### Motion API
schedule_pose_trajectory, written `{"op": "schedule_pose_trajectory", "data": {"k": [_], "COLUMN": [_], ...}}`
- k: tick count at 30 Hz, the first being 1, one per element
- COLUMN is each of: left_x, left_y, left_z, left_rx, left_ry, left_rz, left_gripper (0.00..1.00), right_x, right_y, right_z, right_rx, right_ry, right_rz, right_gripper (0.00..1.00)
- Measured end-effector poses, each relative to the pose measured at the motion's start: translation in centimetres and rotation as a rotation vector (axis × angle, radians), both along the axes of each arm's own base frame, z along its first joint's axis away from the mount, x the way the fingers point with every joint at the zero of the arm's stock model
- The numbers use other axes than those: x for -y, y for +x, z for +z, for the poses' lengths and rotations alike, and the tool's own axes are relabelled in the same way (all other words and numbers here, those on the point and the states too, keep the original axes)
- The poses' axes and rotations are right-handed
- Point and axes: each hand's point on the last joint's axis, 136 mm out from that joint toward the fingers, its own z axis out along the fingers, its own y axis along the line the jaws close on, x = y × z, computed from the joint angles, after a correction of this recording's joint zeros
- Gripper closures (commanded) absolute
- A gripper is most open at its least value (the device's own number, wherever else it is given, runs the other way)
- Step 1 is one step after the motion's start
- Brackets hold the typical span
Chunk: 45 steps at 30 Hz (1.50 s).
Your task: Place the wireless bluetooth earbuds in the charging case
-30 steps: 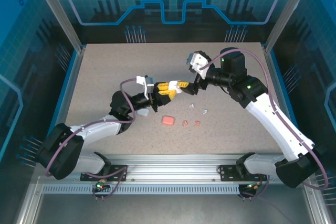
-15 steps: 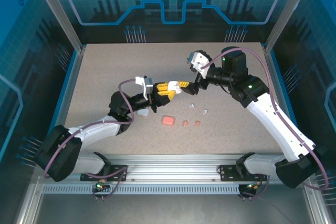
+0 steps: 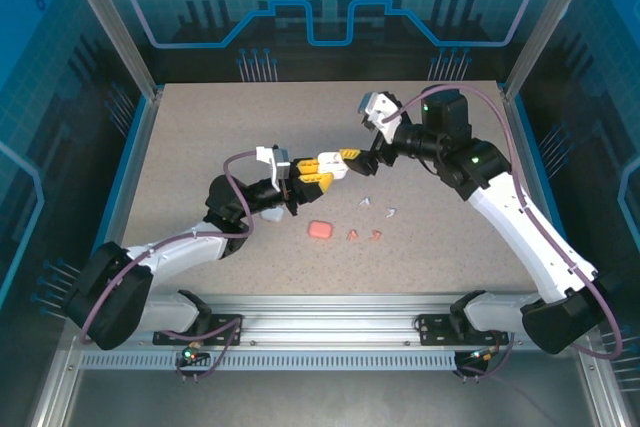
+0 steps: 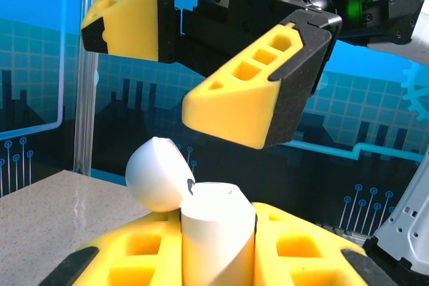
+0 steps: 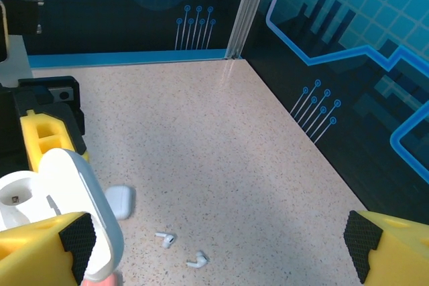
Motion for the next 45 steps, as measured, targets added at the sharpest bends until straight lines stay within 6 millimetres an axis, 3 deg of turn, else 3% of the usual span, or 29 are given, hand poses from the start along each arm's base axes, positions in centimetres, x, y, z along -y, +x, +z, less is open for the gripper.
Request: {"op": "schedule_pose_trajectory", "data": {"k": [8,12,15,19,23,33,39,45], "left_x": [0.0,-0.1,-0.4,-0.9,-1.3,-1.4,-1.4,-1.3], "left_y": [0.0,-0.2,-0.6,-1.4,-2.0,-2.1,-2.1,-2.2], "left_z": [0.0,0.2,0.6,1.3,1.8,1.2,1.2,0.7], "left_rx": [0.009,0.022,0.042,0.079,0.100,0.098,0.096,0.086], "left_ry": [0.004,0.011,0.020,0.034,0.043,0.067,0.066,0.072], "left_rz": [0.003,0.008,0.015,0.028,0.038,0.046,0.045,0.040], "left_gripper": [1.00,1.00,1.00,1.00,1.00,1.00,1.00,1.00], "right_x": [1.7,4.0,6.4,9.9,12.0,12.3,12.3,12.3], "right_y": [0.3,0.4,1.0,1.9,1.3,-0.8,-0.9,-0.6], "right_z": [1.2,1.6,0.5,-4.5,-10.8,-24.4,-30.2,-32.8], "right_rx": [-0.016,-0.062,-0.153,-0.356,-0.574,-1.012,-1.172,-1.234], "right_ry": [0.043,0.072,0.098,0.102,0.072,-0.096,-0.191,-0.237], "right_rz": [-0.062,-0.179,-0.317,-0.524,-0.668,-0.783,-0.825,-0.848], "right_gripper": [0.00,0.00,0.00,0.01,0.13,0.35,0.42,0.49]}}
